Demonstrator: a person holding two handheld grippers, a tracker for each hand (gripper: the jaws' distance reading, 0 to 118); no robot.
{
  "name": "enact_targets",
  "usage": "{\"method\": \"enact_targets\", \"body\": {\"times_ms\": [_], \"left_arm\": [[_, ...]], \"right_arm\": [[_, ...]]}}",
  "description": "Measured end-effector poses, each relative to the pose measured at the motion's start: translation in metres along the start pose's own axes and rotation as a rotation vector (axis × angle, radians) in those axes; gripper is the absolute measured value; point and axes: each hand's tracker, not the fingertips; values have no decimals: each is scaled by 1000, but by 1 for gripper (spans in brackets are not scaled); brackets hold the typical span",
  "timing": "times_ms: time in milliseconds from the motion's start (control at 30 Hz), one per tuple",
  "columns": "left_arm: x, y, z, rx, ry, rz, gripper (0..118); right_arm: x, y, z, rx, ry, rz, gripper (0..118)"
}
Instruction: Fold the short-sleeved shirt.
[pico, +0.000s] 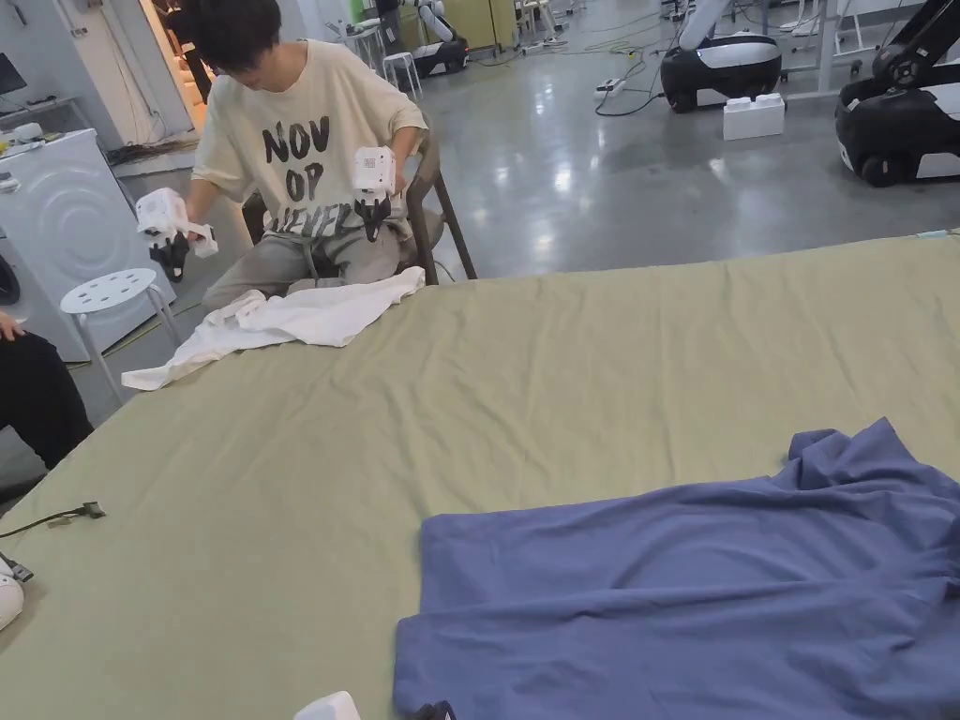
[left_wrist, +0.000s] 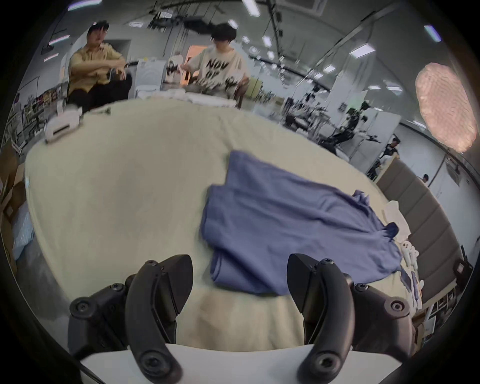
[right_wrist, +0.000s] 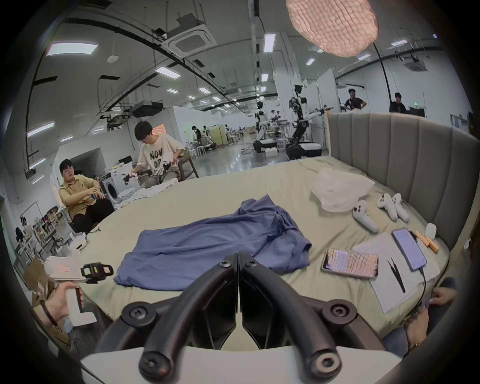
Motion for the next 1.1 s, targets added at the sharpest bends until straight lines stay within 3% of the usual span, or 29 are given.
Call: {"method": "enact_targets", "body": {"times_ms": [167, 300, 433, 467, 533, 567, 733, 800, 967, 1033, 1067, 1100], "left_arm": [[5, 0, -34, -49, 13, -28, 71], [17, -3, -48, -64, 68, -99, 26], [18, -1, -55, -93, 69, -87, 19], [18, -1, -56, -102, 69, -93, 19], [19, -1, -57, -113, 69, -121, 18], [17, -2, -57, -115, 69, -127, 18], [16, 0, -56, -123, 64, -123, 18], [17, 1, -56, -129, 67, -132, 18], [17, 0, -57, -134, 69, -147, 19], [17, 0, -57, -135, 64, -151, 19], [17, 0, -57, -134, 64, -153, 19], [17, -1, -57, -132, 66, -153, 19]], "right_arm": [[11, -6, -1, -22, -47, -4, 0], [24, -16, -9, -63, -87, -6, 0], [39, -20, -31, -101, -97, -25, 0], [44, -19, -43, -111, -102, -31, 8], [60, -15, -72, -137, -118, -37, 61], [68, -12, -91, -171, -125, -36, 73], [110, -7, -185, -263, -104, -129, 70], [122, -6, -218, -277, -118, -118, 70], [131, -21, -280, -515, -253, -83, 67], [120, -25, -273, -450, -255, -35, 65], [116, -25, -272, -447, -259, -22, 58], [112, -24, -270, -456, -278, -7, 35]]}}
